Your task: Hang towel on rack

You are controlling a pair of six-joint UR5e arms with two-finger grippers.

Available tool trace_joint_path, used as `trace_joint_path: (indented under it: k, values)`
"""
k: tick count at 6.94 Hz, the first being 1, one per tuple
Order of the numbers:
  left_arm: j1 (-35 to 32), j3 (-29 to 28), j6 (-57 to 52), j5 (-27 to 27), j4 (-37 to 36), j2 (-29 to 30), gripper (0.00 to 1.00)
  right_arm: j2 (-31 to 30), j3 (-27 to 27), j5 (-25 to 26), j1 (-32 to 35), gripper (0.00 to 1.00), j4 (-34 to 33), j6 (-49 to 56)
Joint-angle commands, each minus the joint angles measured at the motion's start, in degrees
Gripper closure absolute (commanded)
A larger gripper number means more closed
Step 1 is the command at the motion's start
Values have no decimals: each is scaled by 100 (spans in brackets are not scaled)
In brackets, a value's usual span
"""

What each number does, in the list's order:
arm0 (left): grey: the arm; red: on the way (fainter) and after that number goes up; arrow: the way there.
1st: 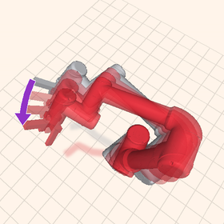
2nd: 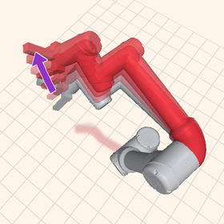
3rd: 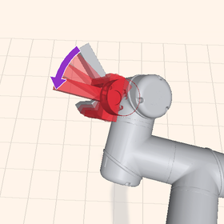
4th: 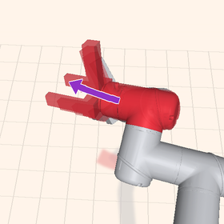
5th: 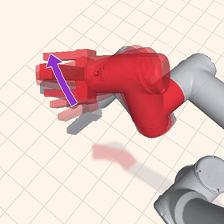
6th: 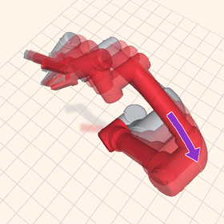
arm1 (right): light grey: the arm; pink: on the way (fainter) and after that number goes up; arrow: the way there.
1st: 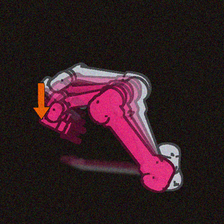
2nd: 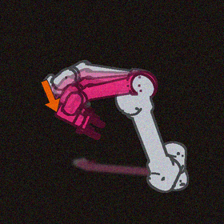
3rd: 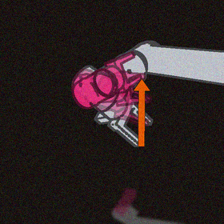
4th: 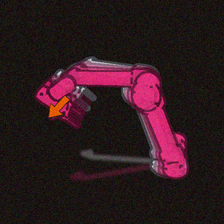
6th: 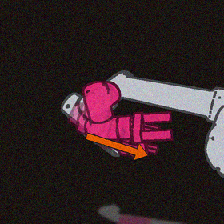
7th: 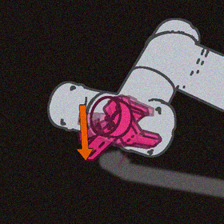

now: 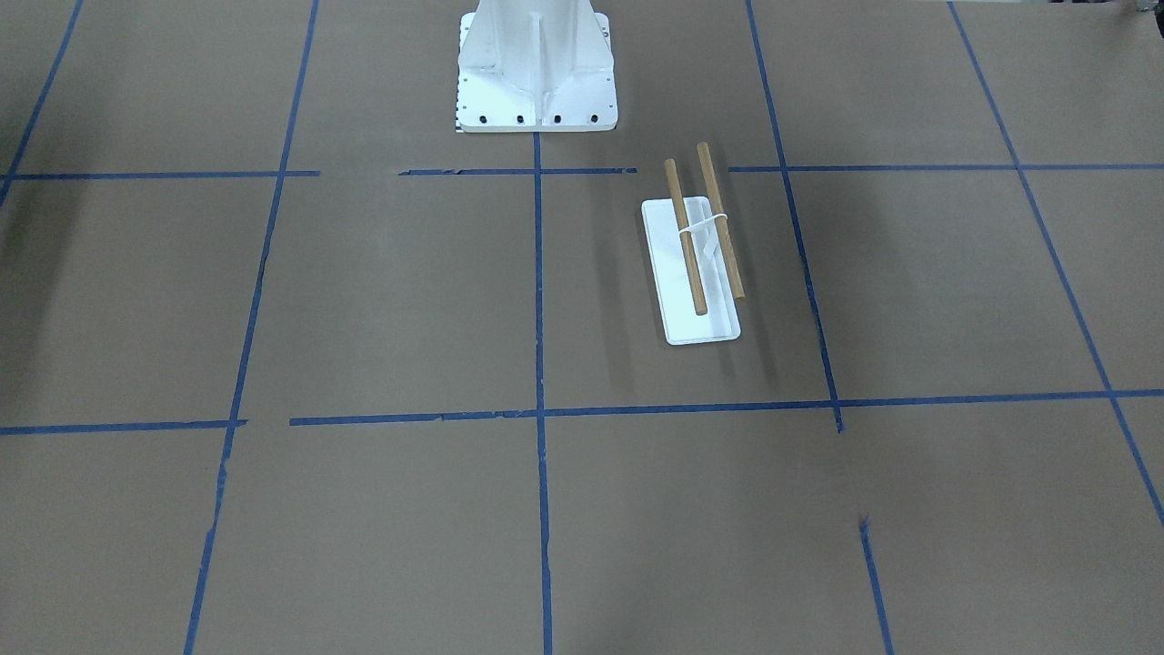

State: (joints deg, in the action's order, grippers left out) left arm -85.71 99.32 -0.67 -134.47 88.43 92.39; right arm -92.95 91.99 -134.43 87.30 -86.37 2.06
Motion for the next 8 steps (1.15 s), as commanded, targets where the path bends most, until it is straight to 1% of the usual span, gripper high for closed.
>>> trace_joint_path:
  k: [1, 2, 3, 4, 5, 6, 7, 8]
  values:
    - [2, 8, 6, 0, 8, 7, 0, -187, -119, 519, -457, 0, 896, -12]
    - [2, 26, 6, 0, -1, 7, 0, -180, -616, 636, -495, 0, 1224, 13]
    - [2, 52, 6, 0, 7, -10, 0, -171, -1117, 655, -547, 0, 1889, 14]
    - [-7, 96, 6, 0, -1, -19, 0, -84, -1609, 646, -574, 1, 2400, -12]
    - [-7, 96, 6, 0, -1, -19, 0, -48, -1675, 655, -696, 5, 2501, -30]
    - [-7, 105, 6, -9, -1, -37, 0, -48, -1702, 664, -784, 17, 2502, -152]
    - [-7, 114, 6, -1, -1, -37, 0, -48, -1746, 673, -837, 24, 2502, -240]
    - [-7, 105, 6, 0, 7, -37, 0, 48, -1851, 681, -855, 27, 2502, -250]
